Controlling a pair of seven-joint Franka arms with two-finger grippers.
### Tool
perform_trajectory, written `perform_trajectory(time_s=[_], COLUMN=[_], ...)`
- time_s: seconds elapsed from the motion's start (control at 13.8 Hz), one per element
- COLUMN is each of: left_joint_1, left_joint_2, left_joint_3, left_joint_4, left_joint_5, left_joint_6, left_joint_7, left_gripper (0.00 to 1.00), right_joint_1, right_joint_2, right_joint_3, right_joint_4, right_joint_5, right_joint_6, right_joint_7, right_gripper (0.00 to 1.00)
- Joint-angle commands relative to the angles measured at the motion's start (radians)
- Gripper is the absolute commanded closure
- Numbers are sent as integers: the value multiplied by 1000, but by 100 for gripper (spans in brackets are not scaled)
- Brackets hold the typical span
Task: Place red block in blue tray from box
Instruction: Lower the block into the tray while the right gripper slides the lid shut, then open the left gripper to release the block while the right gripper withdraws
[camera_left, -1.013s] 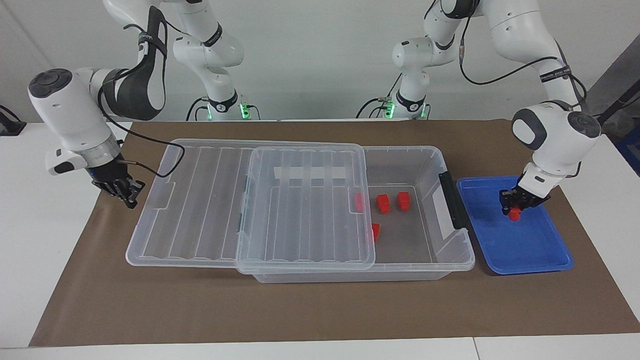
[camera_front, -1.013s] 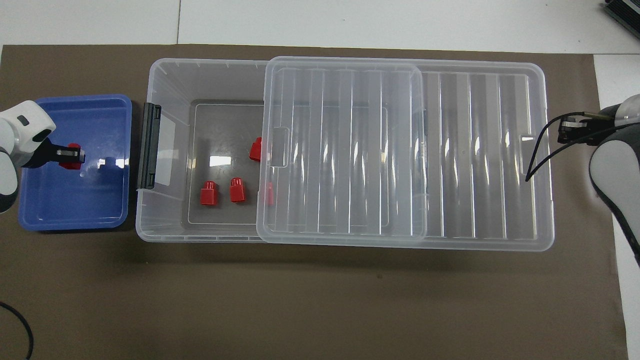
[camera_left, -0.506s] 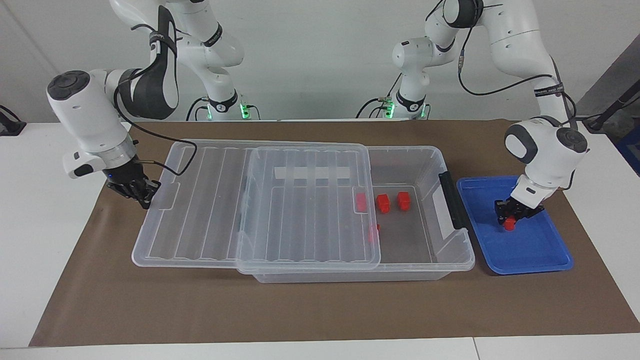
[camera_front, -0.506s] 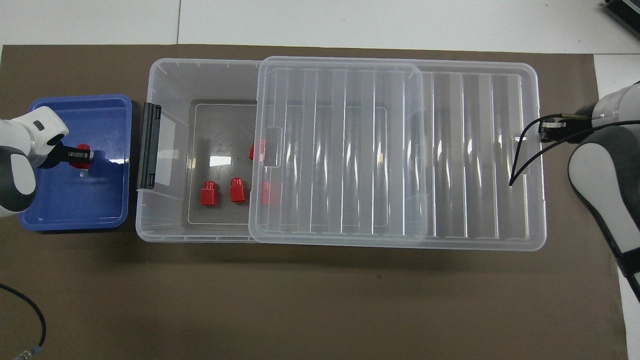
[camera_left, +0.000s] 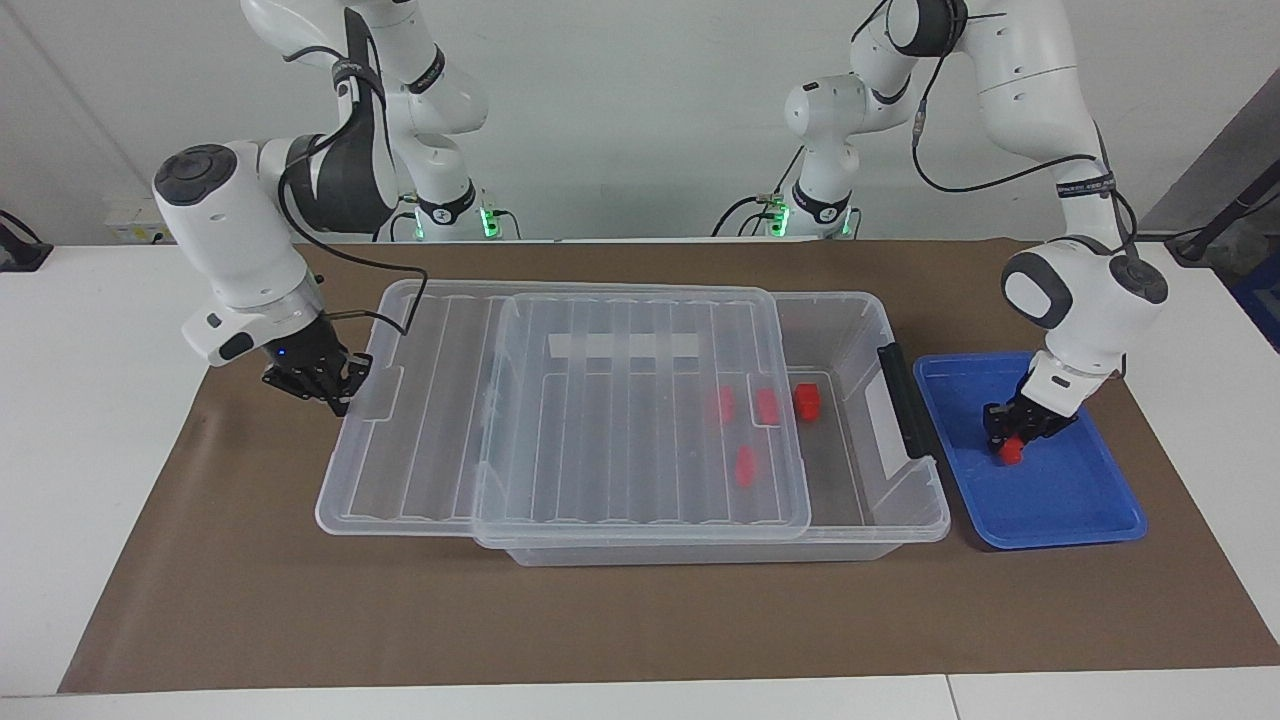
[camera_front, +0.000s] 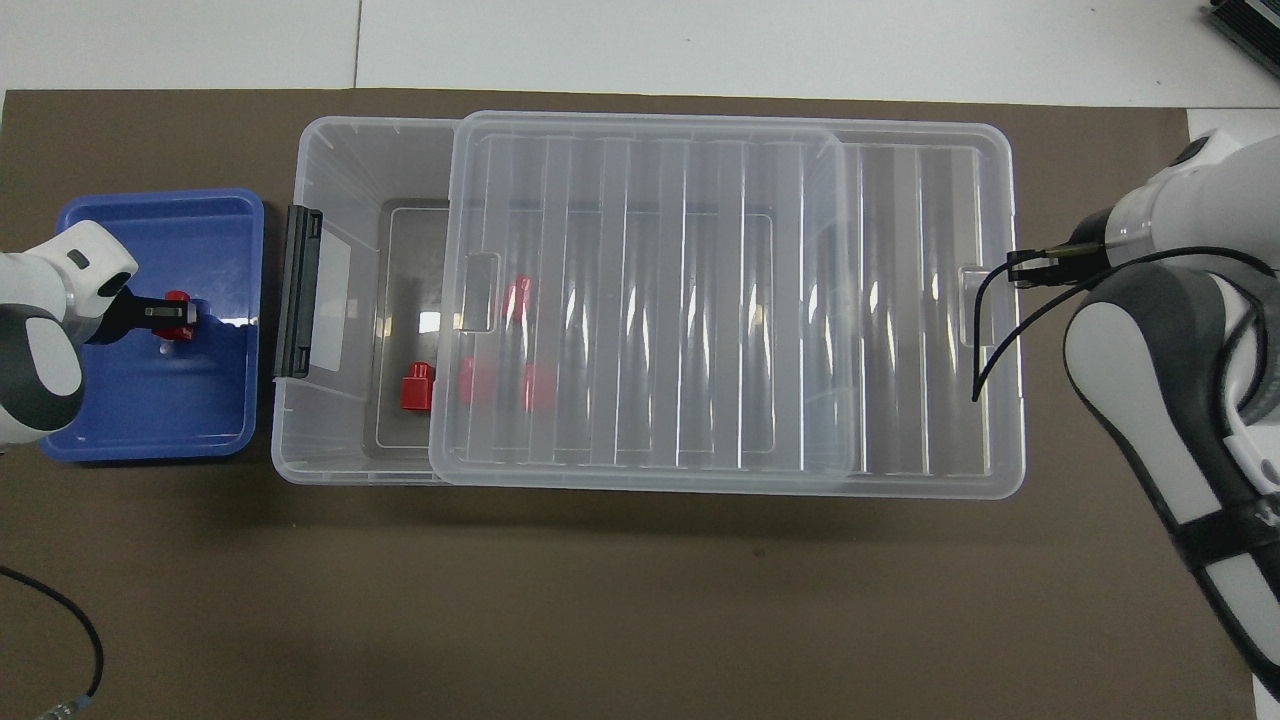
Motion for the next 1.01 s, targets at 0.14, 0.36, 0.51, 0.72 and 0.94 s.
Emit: perform_trajectory(time_s=[0.14, 0.36, 0.51, 0.72, 0.94], left_joint_1=[13, 11, 11, 10, 7], left_joint_2=[-3, -3, -3, -16, -29], left_joint_3=[-11, -11, -11, -11, -10], left_joint_4=[-17, -17, -10, 75, 218], left_joint_5=[-19, -19, -19, -19, -19], left_joint_6=[33, 31, 20, -120, -341], left_joint_7=[26, 26, 26, 22, 14], left_gripper=[49, 49, 47, 47, 47], right_joint_1=[-5, -5, -7, -7, -7], right_joint_2=[-11, -11, -12, -12, -11], right_joint_3=[86, 152, 180, 214, 229], right_joint_4=[-11, -11, -9, -11, -9], right_joint_5=[24, 24, 24, 24, 24], right_joint_6=[-20, -25, -25, -25, -25], right_joint_7=[-27, -19, -17, -7, 0], right_gripper=[100, 100, 100, 100, 100])
